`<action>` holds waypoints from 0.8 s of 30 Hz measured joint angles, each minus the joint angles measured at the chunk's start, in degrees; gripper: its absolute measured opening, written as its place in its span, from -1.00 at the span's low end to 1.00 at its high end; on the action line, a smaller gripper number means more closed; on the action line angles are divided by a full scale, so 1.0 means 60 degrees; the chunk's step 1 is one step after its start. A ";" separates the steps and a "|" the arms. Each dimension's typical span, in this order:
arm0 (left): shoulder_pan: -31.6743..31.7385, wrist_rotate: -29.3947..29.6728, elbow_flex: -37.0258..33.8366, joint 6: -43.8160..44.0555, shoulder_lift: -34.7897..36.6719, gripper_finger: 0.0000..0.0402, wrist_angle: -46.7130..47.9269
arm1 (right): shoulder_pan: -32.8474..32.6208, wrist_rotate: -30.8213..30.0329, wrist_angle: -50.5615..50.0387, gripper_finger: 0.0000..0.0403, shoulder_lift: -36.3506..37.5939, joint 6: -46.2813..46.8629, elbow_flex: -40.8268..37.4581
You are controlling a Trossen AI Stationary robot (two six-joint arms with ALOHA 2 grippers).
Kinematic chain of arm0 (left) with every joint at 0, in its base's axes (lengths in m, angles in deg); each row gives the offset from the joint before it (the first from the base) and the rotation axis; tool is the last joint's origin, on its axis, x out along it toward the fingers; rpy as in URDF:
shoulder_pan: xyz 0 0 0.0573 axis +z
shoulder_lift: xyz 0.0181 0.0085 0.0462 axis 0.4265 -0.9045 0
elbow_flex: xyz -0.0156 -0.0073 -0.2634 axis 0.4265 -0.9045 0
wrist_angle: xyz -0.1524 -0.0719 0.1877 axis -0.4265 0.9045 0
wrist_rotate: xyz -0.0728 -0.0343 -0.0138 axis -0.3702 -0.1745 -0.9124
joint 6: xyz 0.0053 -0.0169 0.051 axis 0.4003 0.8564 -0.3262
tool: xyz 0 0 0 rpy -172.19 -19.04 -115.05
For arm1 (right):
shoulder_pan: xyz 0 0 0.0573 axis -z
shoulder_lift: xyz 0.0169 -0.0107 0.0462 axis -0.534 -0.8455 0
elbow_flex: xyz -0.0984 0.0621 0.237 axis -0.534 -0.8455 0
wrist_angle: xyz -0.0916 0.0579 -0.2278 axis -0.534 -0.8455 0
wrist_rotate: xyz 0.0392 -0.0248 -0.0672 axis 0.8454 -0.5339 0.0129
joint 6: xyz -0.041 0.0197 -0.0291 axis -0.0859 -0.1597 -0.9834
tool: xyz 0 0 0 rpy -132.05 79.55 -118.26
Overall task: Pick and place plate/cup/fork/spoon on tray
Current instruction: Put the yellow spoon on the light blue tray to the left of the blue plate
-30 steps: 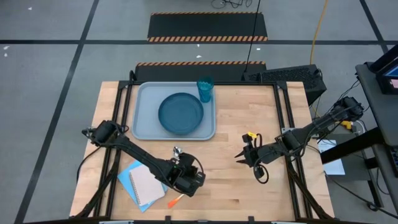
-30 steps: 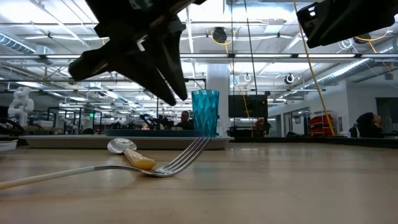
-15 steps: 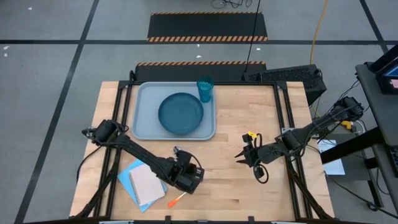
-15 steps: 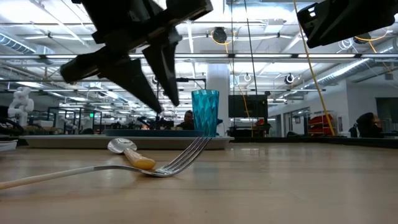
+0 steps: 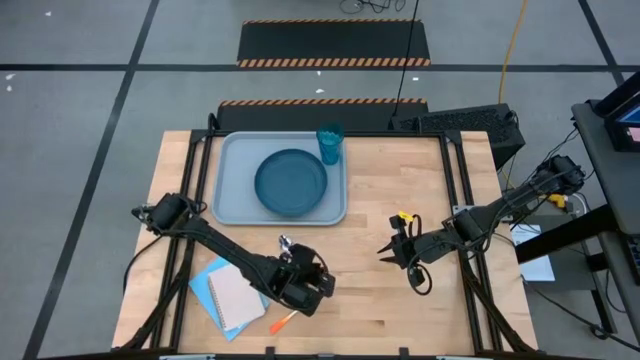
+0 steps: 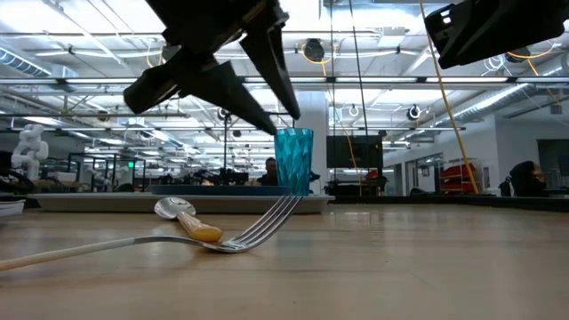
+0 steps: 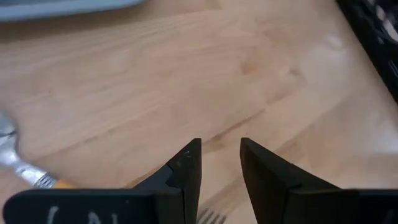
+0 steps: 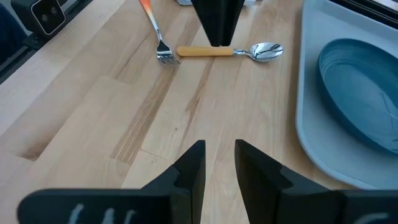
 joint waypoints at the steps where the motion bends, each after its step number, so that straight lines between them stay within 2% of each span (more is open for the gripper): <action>1: 0.0003 -0.0001 0.0000 0.0371 0.0000 -0.44 0.0172 | 0.0000 -0.0002 0.0000 -0.60 0.0000 -0.0055 0.0000; 8: 0.0036 -0.0472 0.0000 0.2146 0.0000 -0.44 0.0925 | 0.0000 -0.0007 0.0000 -0.60 0.0000 -0.0242 0.0000; 16: 0.0430 -0.2759 0.0000 0.3622 0.0000 -0.44 0.1962 | 0.0002 -0.0076 0.0534 -0.60 -0.0004 -0.1000 -0.0004; 24: 0.0475 -0.2843 -0.0004 0.5070 -0.0001 -0.44 0.2709 | 0.0022 -0.0086 0.1490 -0.60 -0.0004 -0.1705 -0.0004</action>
